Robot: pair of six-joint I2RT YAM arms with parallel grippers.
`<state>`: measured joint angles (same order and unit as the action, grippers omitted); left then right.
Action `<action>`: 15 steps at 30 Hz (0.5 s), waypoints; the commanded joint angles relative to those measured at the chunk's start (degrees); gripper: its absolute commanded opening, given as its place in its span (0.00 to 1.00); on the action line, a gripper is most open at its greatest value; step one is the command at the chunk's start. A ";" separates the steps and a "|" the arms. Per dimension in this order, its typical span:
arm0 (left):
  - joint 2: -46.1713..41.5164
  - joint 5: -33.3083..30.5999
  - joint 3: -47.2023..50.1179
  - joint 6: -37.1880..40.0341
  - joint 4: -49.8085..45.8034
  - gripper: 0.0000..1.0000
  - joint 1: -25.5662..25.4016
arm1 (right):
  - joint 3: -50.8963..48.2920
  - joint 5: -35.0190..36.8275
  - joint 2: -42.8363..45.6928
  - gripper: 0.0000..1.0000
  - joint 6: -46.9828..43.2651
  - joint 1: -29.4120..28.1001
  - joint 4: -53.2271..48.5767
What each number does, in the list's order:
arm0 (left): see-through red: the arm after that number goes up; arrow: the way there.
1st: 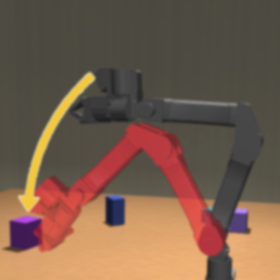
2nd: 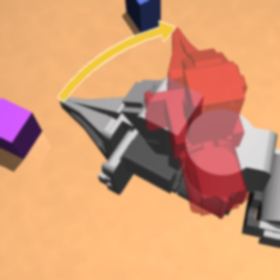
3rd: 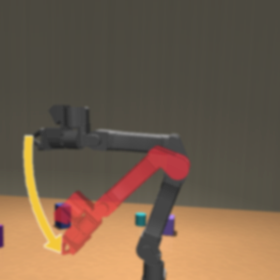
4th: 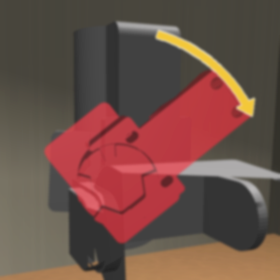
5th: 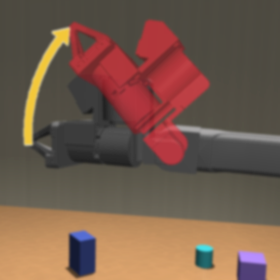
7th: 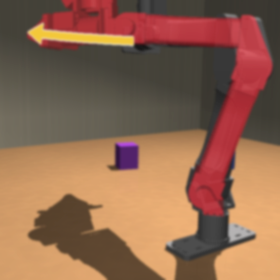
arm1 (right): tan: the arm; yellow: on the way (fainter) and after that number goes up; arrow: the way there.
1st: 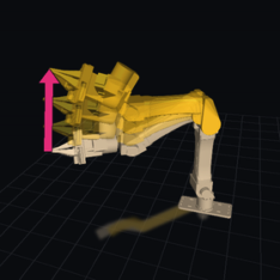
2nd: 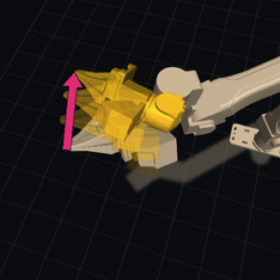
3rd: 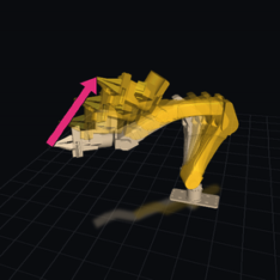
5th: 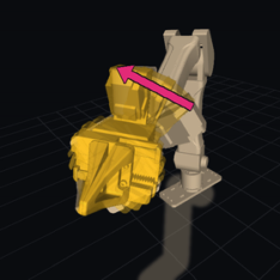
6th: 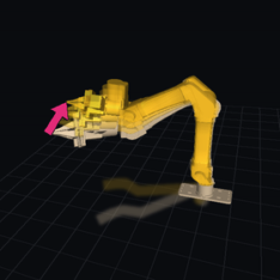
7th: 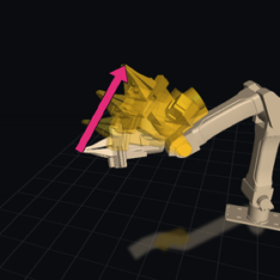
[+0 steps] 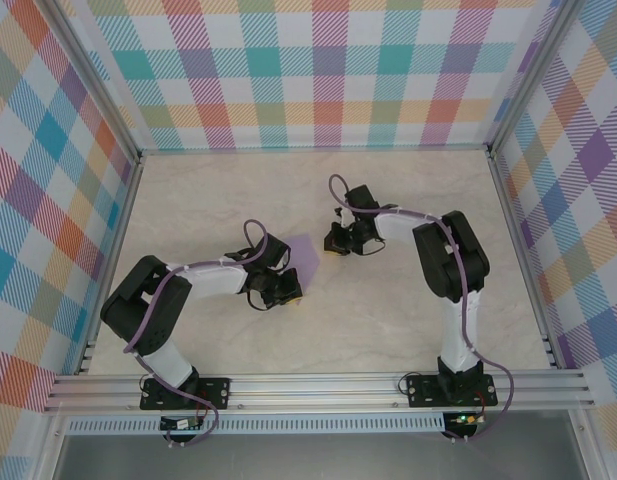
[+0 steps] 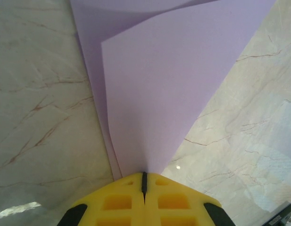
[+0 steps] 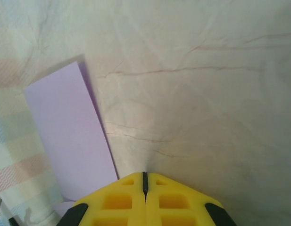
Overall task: Fold a paper plane with a square sheet of paper (pick it up from the middle)
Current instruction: Third fold the triangle at the center of the table.
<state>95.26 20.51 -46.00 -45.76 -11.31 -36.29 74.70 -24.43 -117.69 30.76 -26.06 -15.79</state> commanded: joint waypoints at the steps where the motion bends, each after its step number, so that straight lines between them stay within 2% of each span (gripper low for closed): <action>1: -0.38 -5.31 0.52 3.58 -11.60 0.00 -0.60 | -2.34 -0.10 7.15 0.04 -0.54 0.57 -0.13; 4: -4.31 -5.16 -2.74 5.90 -10.79 0.06 -0.54 | -7.84 -4.01 11.29 0.13 2.92 0.40 3.51; 7: -6.22 -7.94 -5.53 6.50 -10.52 0.10 -0.53 | -12.83 -7.36 14.06 0.25 6.53 0.15 6.99; 12: -3.73 -12.06 -8.34 6.06 -9.93 0.08 -0.53 | -17.67 -8.79 15.43 0.37 10.98 -0.80 11.47; 15: -0.85 -13.79 -9.72 5.76 -9.48 0.05 -0.53 | -18.09 -8.80 14.41 0.41 12.09 -2.00 12.66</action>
<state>91.85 10.07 -54.35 -40.64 -19.49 -36.29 56.80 -31.11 -102.69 40.25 -27.00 -6.87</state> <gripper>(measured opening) 0.061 0.406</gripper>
